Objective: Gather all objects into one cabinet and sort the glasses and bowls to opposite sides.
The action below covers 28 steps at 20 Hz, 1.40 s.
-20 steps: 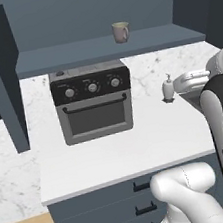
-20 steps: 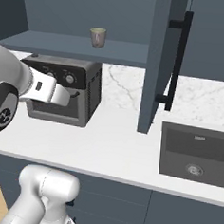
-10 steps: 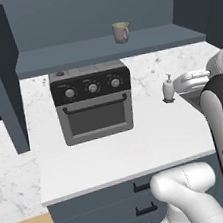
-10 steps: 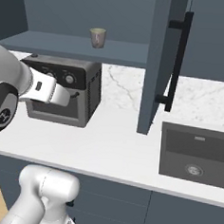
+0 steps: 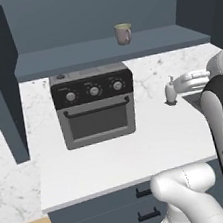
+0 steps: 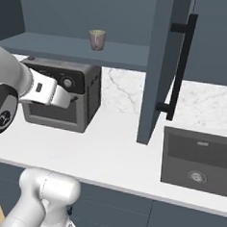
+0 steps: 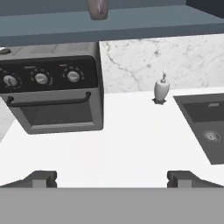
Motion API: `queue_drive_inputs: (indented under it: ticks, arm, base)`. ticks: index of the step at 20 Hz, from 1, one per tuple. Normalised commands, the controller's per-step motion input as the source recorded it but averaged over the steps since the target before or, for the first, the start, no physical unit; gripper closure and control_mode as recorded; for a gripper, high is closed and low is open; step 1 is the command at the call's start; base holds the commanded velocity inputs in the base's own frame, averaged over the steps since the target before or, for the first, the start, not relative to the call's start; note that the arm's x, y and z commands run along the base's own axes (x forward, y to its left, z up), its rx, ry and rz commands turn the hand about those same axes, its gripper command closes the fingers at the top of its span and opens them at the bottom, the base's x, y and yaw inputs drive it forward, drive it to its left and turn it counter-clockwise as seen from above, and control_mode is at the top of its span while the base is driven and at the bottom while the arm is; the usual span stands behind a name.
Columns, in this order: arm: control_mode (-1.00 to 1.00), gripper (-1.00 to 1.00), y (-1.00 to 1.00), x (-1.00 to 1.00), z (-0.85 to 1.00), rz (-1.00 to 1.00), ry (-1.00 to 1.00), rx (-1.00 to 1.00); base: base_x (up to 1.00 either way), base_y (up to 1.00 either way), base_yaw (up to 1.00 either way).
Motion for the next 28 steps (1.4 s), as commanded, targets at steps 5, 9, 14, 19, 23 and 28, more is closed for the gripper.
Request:
queue_drive_inputs:
  ticks: [5,9,14,19,23,28]
  arm:
    - [1.00,-1.00,0.00,0.00,0.00,0.00,0.00,0.00]
    - [1.00,-1.00,0.00,0.00,0.00,0.00,0.00,0.00]
    - [1.00,-1.00,0.00,0.00,0.00,0.00,0.00,0.00]
    - [1.00,-1.00,0.00,0.00,0.00,0.00,0.00,0.00]
    - [1.00,-1.00,0.00,0.00,0.00,0.00,0.00,0.00]
    - [1.00,-1.00,0.00,0.00,0.00,0.00,0.00,0.00]
  base:
    - [0.08,0.00,0.00]
    - [0.00,0.00,0.00]
    - [0.00,0.00,0.00]
    - [0.00,0.00,0.00]
    - [0.00,0.00,0.00]
    - [0.06,0.00,0.00]
